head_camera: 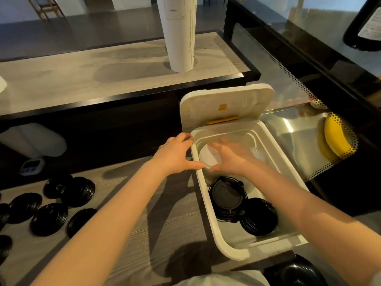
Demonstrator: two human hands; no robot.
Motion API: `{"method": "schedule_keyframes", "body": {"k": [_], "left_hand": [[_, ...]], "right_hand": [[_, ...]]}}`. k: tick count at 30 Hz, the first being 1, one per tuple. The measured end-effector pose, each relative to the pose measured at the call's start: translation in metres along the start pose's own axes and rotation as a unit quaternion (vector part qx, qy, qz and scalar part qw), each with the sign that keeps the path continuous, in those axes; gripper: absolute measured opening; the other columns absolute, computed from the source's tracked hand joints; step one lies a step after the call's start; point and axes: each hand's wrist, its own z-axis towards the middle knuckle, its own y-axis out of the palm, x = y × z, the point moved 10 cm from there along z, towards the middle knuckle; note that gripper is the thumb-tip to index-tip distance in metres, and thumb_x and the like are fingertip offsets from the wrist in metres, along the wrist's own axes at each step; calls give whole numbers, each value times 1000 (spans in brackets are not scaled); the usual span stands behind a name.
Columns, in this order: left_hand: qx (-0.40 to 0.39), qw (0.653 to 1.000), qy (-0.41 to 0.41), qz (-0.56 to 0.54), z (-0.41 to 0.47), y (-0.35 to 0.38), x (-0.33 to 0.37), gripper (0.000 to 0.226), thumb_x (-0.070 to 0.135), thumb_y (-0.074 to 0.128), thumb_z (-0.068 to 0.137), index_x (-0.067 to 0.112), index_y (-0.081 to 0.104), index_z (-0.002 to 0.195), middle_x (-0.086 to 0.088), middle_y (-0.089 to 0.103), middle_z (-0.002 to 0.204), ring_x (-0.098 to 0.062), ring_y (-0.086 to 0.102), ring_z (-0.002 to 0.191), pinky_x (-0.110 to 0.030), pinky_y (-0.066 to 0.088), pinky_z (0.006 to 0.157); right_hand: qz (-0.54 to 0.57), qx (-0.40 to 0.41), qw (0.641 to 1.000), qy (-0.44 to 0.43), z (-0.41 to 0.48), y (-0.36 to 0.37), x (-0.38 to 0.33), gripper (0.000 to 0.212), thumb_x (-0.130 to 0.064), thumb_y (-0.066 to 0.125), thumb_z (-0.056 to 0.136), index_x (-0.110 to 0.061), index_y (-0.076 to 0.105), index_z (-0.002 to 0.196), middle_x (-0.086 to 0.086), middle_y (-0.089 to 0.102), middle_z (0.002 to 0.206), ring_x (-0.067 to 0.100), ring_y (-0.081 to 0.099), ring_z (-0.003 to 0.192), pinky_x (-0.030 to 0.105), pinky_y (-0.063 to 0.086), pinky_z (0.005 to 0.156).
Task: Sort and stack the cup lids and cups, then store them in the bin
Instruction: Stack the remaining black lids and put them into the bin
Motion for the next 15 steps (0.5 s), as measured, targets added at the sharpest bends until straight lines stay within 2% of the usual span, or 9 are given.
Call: {"method": "schedule_keyframes", "body": {"k": [4, 8, 12, 15], "left_hand": [[0, 1000, -4, -11, -3, 1, 1, 91, 61, 57, 81, 18, 17, 150, 2, 14, 157, -23, 19, 141, -42, 29, 113], [-1, 1000, -4, 3, -11, 0, 3, 82, 58, 52, 86, 20, 18, 150, -1, 13, 158, -25, 17, 142, -45, 28, 113], [23, 999, -28, 33, -30, -13, -7, 70, 51, 49, 91, 17, 26, 148, -5, 19, 157, -24, 19, 143, -45, 28, 113], [48, 996, -41, 69, -49, -26, -18, 63, 46, 50, 92, 17, 32, 145, -4, 30, 152, -22, 29, 139, -40, 32, 110]], "right_hand": [[-9, 4, 1000, -7, -4, -2, 1, 79, -60, 58, 80, -26, 28, 144, 4, 37, 143, 28, 49, 120, 37, 44, 91], [11, -18, 1000, 4, -9, -2, 5, 81, -61, 58, 79, -28, 27, 146, 4, 34, 148, 27, 42, 129, 40, 40, 101], [51, 48, 997, -9, -16, -22, -1, 64, -47, 59, 86, -24, 36, 140, 4, 42, 140, 27, 44, 125, 40, 41, 99], [57, 106, 992, -40, -27, -43, -22, 54, -41, 55, 90, -20, 42, 137, 4, 48, 133, 27, 45, 123, 38, 41, 96]]}}
